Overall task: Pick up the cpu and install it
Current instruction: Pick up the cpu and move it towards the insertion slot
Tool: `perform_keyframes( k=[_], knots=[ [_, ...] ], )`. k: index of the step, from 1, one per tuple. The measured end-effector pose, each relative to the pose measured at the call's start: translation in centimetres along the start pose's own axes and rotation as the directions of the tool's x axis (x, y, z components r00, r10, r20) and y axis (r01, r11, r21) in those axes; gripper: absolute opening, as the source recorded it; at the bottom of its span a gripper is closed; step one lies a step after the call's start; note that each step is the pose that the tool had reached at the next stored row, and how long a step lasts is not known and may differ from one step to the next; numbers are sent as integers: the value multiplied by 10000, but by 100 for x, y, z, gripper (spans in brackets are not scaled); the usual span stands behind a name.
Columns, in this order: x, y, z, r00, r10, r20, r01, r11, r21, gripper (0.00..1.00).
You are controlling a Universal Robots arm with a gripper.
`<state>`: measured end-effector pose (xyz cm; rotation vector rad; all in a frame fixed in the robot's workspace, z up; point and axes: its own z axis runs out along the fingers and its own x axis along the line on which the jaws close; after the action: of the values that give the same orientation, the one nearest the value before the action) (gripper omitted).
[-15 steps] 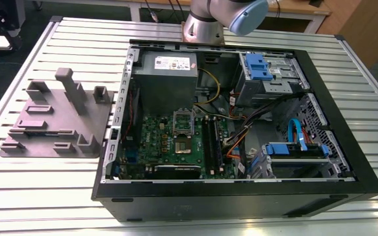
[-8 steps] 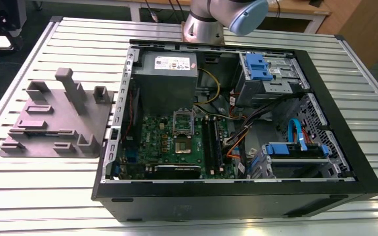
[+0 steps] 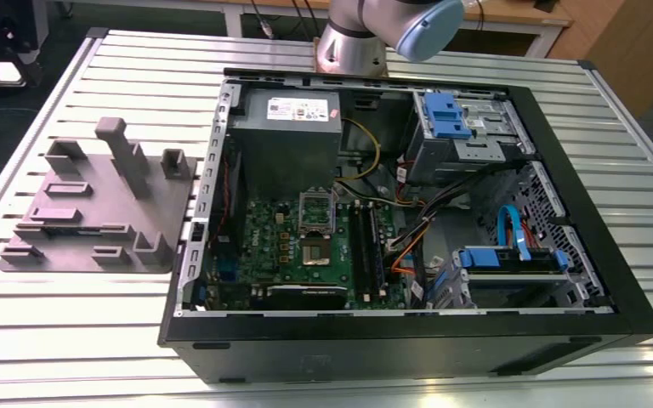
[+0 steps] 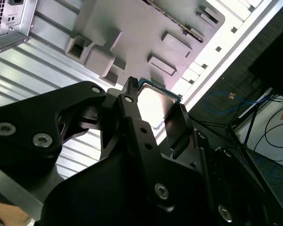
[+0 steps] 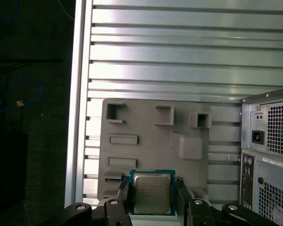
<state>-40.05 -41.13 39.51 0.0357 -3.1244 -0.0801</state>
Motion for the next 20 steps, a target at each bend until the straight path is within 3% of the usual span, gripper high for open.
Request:
perform_keyframes(
  k=[20],
  knots=[
    [-52, -1, -1, 10000, 0, 0, 0, 10000, 0, 47]
  ],
)
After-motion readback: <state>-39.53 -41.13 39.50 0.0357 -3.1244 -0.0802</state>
